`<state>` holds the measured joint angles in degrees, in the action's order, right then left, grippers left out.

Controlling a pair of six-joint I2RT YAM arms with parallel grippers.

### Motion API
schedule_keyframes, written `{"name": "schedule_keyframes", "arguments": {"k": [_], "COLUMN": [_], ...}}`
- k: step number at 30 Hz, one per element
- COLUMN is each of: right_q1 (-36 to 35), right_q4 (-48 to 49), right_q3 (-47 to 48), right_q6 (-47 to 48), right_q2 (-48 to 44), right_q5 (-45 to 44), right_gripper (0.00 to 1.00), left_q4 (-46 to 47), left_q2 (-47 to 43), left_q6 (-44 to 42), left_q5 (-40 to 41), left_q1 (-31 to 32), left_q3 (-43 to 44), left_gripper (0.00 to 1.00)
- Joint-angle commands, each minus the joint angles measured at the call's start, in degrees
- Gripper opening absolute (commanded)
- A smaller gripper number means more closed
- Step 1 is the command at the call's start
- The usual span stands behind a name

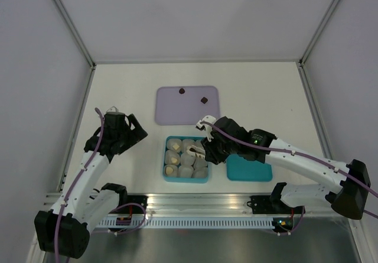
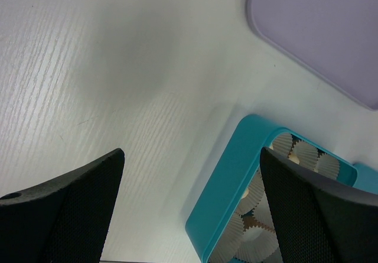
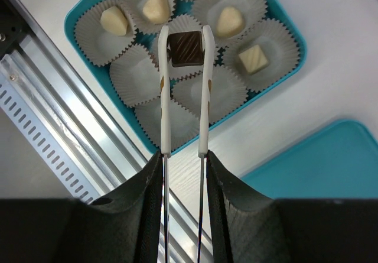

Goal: Pack the chocolate

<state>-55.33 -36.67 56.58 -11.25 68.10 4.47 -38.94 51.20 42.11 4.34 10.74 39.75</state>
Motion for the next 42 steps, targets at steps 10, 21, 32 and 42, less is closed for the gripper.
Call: {"name": "schedule_keyframes", "arguments": {"k": [10, 21, 32, 42], "right_q1": [-5.57, -6.28, -6.45, -6.54], "right_q4": [1.15, 4.41, -2.70, -6.14], "right_q3": [-1.73, -2.17, -4.19, -2.70], "right_q6": [-4.14, -5.36, -9.76, -8.00], "right_q2": [6.00, 2.57, -1.12, 1.95], "right_q5": [-5.52, -7.37, -8.16, -10.10], "right_gripper": [0.18, 0.18, 0.20, 0.21], "left_q4": [0.62, 0.62, 0.62, 0.62], "left_q2": [-2.24, -2.24, -1.98, -1.63], "left_q6": [-1.33, -1.24, -1.33, -1.41], "left_q5": [-1.44, -1.53, -1.70, -1.96], "left_q1": [0.16, 0.16, 0.16, 0.16], "left_q3": [-0.63, -1.16, -1.25, -1.34], "left_gripper": [1.00, 1.00, 0.99, 1.00]}}
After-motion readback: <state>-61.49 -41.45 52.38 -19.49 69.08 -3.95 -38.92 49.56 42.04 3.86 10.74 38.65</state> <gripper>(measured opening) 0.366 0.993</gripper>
